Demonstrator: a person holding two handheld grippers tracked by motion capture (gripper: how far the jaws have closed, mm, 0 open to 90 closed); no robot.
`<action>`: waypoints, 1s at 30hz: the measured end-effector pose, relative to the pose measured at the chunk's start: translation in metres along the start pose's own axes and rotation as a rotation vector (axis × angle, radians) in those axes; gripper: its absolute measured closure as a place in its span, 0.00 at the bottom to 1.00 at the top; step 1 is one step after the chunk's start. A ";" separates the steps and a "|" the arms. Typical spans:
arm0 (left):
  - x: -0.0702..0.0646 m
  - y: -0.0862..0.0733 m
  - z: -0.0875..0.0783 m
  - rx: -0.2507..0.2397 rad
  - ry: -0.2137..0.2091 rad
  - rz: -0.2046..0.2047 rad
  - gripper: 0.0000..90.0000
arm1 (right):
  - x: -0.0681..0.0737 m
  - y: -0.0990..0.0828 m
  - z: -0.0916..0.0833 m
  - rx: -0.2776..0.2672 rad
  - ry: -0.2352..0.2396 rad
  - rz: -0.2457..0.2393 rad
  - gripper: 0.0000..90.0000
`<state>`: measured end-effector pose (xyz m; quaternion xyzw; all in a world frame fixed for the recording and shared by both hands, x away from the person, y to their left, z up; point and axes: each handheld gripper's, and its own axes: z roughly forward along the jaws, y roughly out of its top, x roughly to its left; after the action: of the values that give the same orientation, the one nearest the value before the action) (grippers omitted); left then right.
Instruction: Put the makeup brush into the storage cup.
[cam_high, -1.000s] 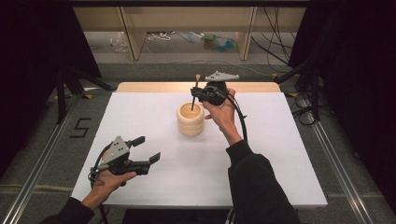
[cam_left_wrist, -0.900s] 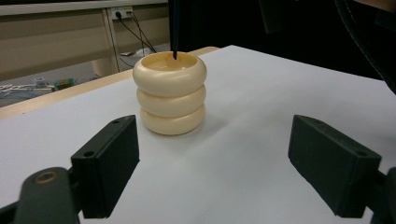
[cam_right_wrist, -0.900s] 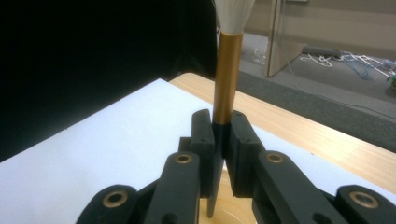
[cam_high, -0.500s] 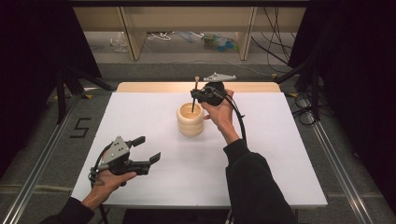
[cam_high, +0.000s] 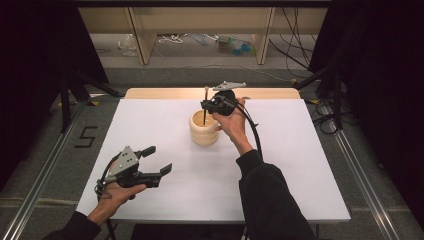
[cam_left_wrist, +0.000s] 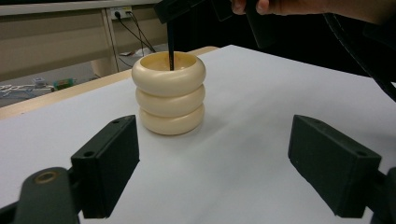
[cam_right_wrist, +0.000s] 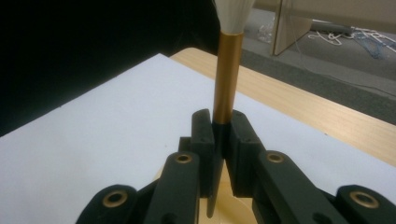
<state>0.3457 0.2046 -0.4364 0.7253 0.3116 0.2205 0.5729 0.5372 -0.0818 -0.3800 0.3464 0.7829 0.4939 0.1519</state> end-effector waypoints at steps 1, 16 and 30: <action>0.000 0.000 0.000 0.000 0.000 -0.001 0.18 | 0.000 -0.001 0.001 0.003 -0.004 -0.011 0.92; 0.000 0.000 0.000 0.000 -0.003 0.010 0.18 | -0.004 -0.007 0.006 0.056 -0.017 0.015 0.83; 0.000 0.000 0.000 -0.003 0.004 -0.002 0.18 | -0.002 0.000 -0.013 0.015 -0.063 0.030 0.47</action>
<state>0.3456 0.2045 -0.4362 0.7238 0.3132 0.2215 0.5736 0.5310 -0.0915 -0.3740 0.3746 0.7762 0.4791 0.1663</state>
